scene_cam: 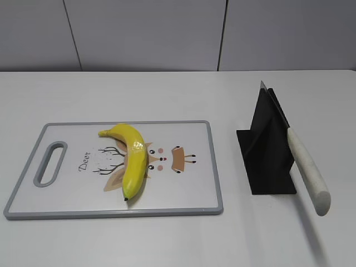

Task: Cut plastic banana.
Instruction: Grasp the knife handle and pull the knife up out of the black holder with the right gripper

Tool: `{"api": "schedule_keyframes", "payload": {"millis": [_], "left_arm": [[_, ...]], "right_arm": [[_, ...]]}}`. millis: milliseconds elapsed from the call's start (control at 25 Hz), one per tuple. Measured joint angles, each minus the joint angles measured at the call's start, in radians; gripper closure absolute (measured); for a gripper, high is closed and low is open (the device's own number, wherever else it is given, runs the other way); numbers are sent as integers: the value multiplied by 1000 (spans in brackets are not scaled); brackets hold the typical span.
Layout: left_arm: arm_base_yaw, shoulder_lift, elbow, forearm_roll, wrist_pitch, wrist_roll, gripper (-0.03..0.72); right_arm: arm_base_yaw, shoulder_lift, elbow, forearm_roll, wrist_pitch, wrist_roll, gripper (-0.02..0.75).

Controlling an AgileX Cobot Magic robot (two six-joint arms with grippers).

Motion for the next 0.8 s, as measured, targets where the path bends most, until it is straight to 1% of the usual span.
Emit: {"api": "schedule_keyframes", "payload": {"millis": [120,240,400,520,680,800], "left_arm": [[0,0,0,0,0,0,128],[0,0,0,0,0,0,137],[0,0,0,0,0,0,144],[0,0,0,0,0,0,148],[0,0,0,0,0,0,153],[0,0,0,0,0,0,153]], "right_arm": [[17,87,-30,-9,13,7,185],[88,147,-34,-20,13,60,186],[166,219,-34,-46,13,203,186],[181,276,-36,-29,15,255,186],[181,378,-56,52,17,269,188],[182,462,-93,67,17,273,188]]}}
